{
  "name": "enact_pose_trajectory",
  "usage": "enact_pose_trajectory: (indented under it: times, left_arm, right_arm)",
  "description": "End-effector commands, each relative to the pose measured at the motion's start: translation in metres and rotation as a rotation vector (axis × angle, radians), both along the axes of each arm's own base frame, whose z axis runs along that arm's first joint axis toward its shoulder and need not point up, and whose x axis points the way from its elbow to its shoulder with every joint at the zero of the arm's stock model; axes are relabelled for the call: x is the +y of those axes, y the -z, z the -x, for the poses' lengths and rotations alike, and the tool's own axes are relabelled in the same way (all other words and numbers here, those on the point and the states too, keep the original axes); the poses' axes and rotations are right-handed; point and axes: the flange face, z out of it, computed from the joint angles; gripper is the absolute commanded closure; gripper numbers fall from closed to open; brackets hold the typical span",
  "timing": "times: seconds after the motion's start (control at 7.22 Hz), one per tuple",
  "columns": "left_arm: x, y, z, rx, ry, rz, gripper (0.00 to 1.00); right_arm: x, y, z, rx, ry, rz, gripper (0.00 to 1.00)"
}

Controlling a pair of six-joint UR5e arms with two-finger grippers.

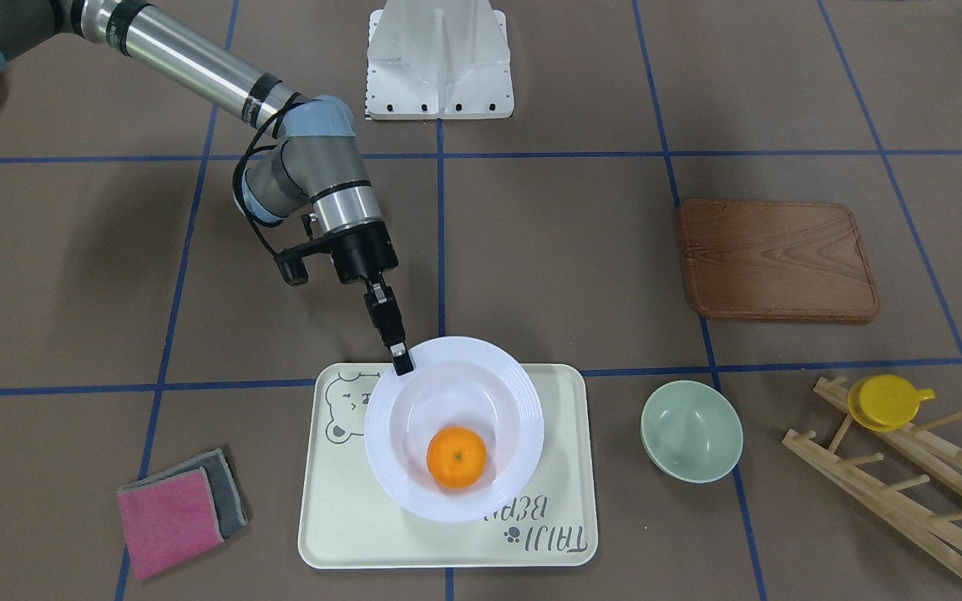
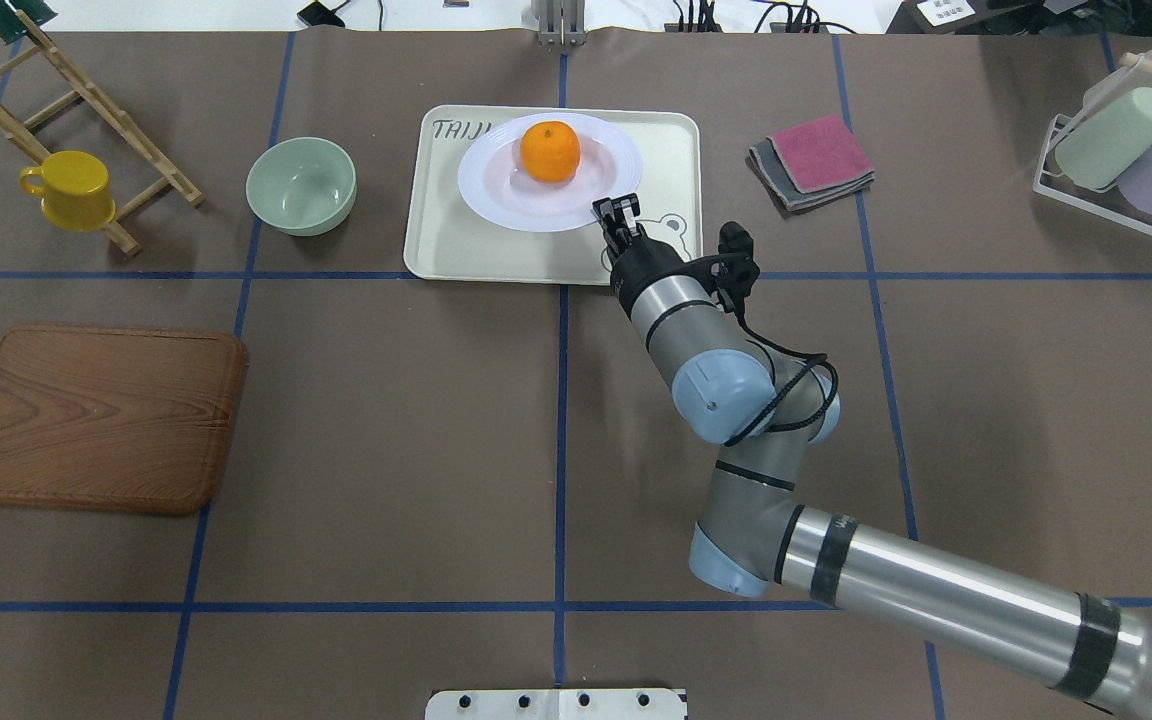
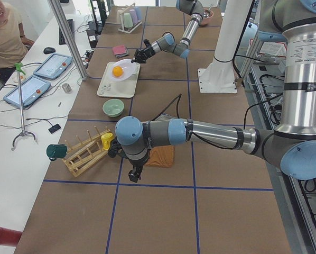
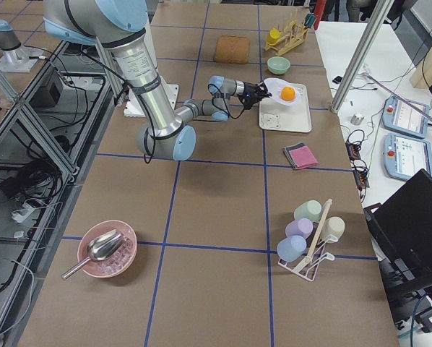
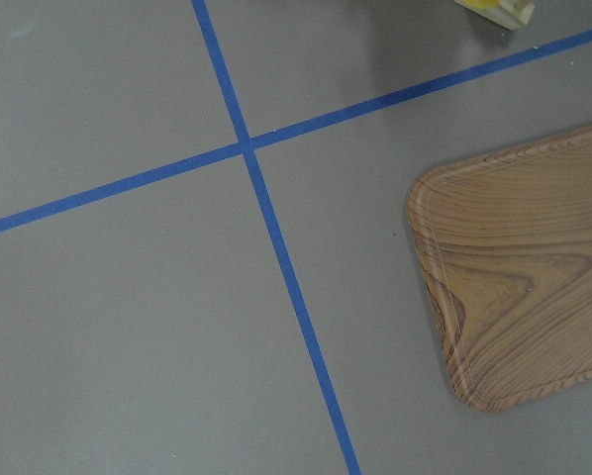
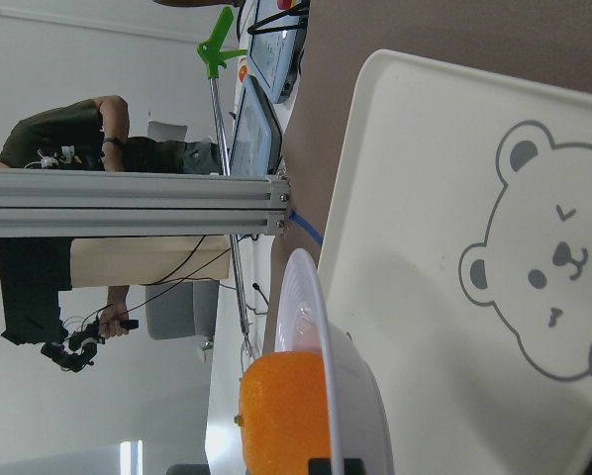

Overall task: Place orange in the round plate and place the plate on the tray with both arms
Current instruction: 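Push the plate with the right gripper farther from the robot onto the tray, then nudge the plate further onto the tray with the right gripper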

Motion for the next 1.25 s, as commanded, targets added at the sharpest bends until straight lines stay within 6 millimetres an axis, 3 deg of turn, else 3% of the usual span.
enact_pose_trajectory:
  times: [0.0, 0.14, 0.28, 0.42, 0.55, 0.69, 0.83, 0.97, 1.11]
  left_arm:
    - [-0.001, 0.002, 0.0, 0.0, 0.001, -0.006, 0.0]
    - [-0.001, 0.002, 0.0, 0.0, 0.001, -0.006, 0.0]
    - [-0.001, 0.002, 0.0, 0.001, 0.002, -0.005, 0.0]
    - [-0.001, 0.0, 0.0, 0.0, 0.001, -0.003, 0.0]
    - [-0.001, -0.002, 0.0, -0.001, -0.001, -0.001, 0.0]
    - [-0.001, -0.001, 0.0, -0.004, 0.0, -0.011, 0.0]
    - [-0.003, -0.006, 0.0, -0.008, 0.001, -0.028, 0.0]
    - [-0.002, -0.008, 0.0, -0.008, 0.002, -0.025, 0.0]
    - [0.004, -0.015, 0.0, -0.004, 0.005, -0.013, 0.0]
  right_arm:
    - [-0.038, -0.01, 0.015, 0.047, -0.036, 0.052, 1.0]
    - [-0.035, -0.012, 0.018, 0.098, -0.008, 0.035, 0.01]
    - [-0.027, 0.0, 0.014, 0.177, 0.055, -0.037, 0.0]
    - [-0.012, 0.004, -0.001, 0.235, 0.133, -0.103, 0.0]
    - [0.0, 0.004, -0.009, 0.381, 0.25, -0.158, 0.0]
    - [-0.005, 0.017, -0.022, 0.607, 0.389, -0.197, 0.0]
    - [-0.021, 0.026, -0.062, 0.784, 0.632, -0.211, 0.0]
    - [-0.039, 0.034, -0.128, 0.851, 0.802, -0.203, 0.0]
    - [-0.043, 0.026, -0.193, 0.919, 0.918, -0.26, 0.0]
